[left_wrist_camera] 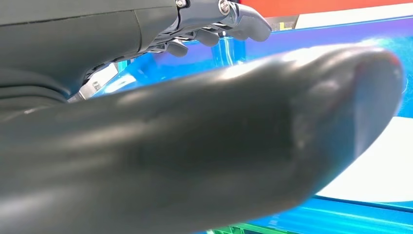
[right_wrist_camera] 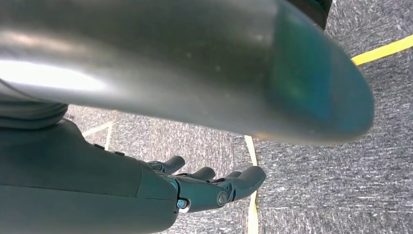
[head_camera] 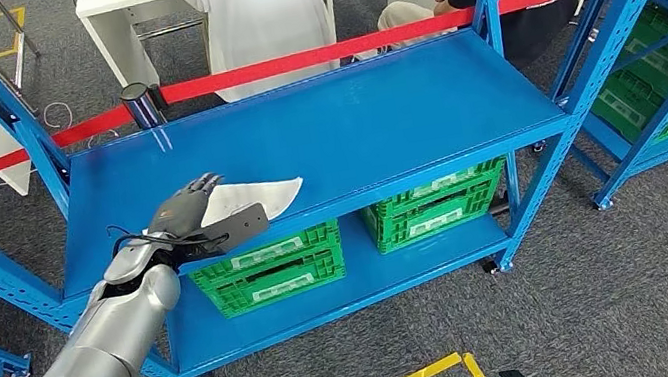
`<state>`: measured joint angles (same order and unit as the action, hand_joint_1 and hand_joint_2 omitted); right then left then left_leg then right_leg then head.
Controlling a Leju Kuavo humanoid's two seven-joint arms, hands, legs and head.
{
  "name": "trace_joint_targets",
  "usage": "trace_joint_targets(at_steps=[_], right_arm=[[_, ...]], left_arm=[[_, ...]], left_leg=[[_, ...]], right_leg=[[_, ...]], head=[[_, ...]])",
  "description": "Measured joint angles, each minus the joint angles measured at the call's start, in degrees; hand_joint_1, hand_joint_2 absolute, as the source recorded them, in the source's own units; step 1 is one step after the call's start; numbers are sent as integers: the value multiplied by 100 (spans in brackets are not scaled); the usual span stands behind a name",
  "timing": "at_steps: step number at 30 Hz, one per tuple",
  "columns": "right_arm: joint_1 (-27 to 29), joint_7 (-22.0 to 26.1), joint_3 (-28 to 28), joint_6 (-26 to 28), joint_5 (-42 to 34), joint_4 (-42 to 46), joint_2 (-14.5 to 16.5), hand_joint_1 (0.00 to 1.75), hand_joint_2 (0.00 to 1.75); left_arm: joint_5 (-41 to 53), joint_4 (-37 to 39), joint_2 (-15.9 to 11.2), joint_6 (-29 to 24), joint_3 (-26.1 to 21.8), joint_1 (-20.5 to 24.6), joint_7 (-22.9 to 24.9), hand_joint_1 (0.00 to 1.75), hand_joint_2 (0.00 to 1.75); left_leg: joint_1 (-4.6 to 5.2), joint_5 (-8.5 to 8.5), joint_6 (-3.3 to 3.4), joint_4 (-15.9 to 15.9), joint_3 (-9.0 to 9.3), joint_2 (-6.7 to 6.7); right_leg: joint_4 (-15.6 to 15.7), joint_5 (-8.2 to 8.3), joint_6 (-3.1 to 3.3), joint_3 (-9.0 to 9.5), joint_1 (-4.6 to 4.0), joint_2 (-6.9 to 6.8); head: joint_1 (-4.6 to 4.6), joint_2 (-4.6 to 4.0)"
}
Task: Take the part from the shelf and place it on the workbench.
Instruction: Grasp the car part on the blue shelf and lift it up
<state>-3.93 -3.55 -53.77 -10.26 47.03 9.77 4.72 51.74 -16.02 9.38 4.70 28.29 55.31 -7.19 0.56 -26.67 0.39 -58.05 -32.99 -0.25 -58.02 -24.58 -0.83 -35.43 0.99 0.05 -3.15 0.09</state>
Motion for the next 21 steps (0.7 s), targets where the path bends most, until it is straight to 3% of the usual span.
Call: trace_joint_targets(at_steps=[9, 16, 21], right_arm=[[-1, -3, 0, 4, 103, 0, 0, 0, 0], [-2, -19, -2, 4, 128, 0, 0, 0, 0], [-2, -3, -1, -2, 147, 0, 0, 0, 0]], left_arm=[[-255, 11, -9, -702, 3, -15, 240, 0, 0], [-328, 35, -9, -793, 3, -15, 229, 0, 0], [-386, 50, -13, -778, 3, -15, 198, 0, 0]], left_leg=[[0, 0, 0, 0, -2, 0], [17, -3, 11, -22, -21, -1], [42, 2, 70, -46, -48, -2]], right_leg=[[-1, 0, 0, -2, 0, 0], [1, 13, -18, -10, 16, -1], [11, 38, -65, -16, 42, -4]], head=[[0, 0], [1, 0], [1, 0]])
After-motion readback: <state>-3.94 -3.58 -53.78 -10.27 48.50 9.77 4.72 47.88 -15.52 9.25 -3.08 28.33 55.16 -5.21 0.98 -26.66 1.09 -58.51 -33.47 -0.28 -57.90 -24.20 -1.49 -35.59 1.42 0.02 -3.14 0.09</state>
